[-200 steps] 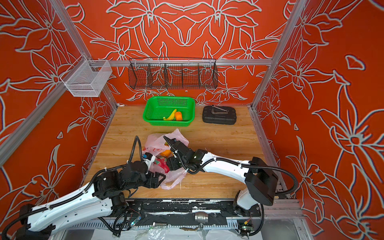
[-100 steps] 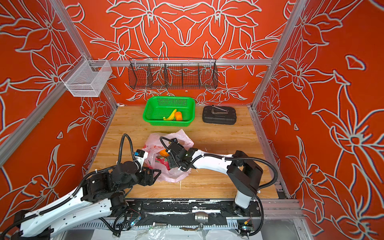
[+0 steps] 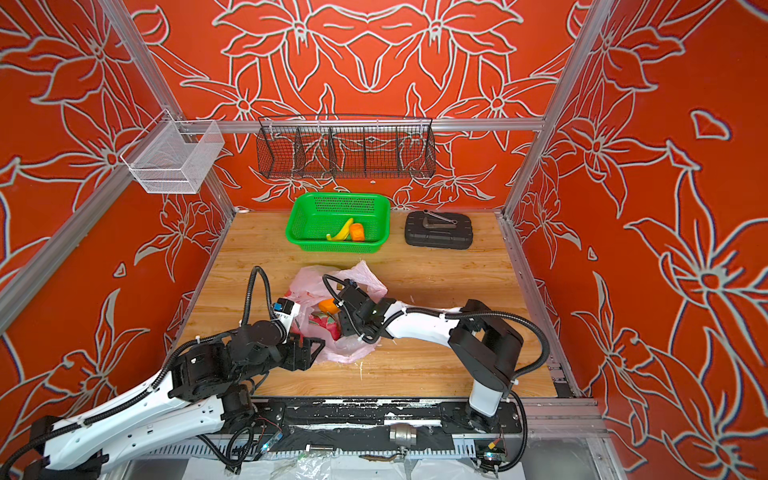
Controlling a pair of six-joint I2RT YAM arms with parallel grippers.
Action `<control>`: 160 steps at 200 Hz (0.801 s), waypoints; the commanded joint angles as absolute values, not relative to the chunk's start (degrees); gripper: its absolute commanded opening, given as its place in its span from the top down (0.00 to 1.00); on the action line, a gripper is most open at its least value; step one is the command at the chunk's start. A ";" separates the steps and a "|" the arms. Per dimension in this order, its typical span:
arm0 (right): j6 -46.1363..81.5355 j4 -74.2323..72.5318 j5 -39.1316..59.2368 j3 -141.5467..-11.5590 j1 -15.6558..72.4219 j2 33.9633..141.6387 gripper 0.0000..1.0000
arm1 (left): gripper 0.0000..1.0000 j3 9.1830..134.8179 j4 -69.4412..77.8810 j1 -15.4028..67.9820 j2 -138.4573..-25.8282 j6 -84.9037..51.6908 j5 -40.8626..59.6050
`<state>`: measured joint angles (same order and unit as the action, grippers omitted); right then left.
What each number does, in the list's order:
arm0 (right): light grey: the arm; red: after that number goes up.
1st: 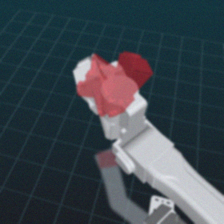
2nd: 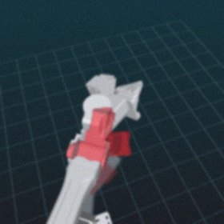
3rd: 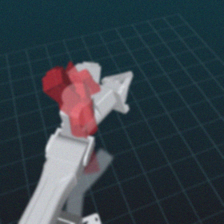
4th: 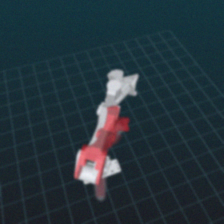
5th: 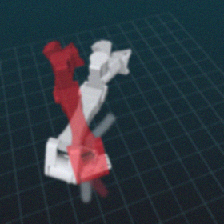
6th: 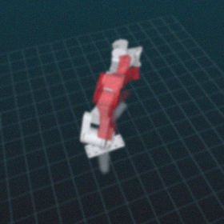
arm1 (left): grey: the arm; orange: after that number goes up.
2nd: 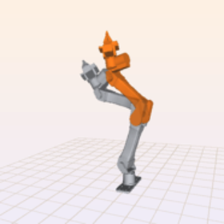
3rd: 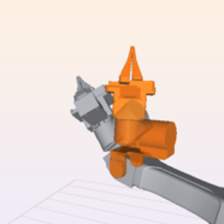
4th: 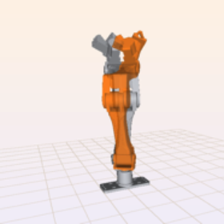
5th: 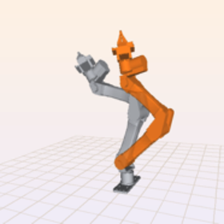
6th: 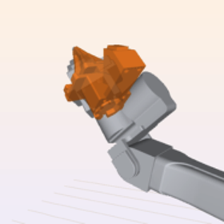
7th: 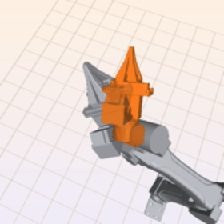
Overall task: Untie the knot of the plastic bag and take out the fruit
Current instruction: 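Hold the bag edge with left gripper while right gripper reaches toward an orange, then close the right gripper on an orange and lift while left gripper rises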
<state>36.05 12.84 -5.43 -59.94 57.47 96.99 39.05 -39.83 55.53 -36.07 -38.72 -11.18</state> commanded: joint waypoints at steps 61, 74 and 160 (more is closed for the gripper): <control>34.62 11.49 1.99 -49.84 58.54 76.17 0.53 | 0.11 48.16 -42.66 53.82 -39.13 -33.22 -15.39; 34.22 9.65 3.46 -48.84 58.54 73.10 0.53 | 0.11 49.86 -42.03 53.44 -40.17 -32.14 -14.76; 34.49 8.77 11.14 -55.84 52.29 62.17 0.52 | 0.10 60.37 -29.88 46.92 -49.53 -12.05 -1.54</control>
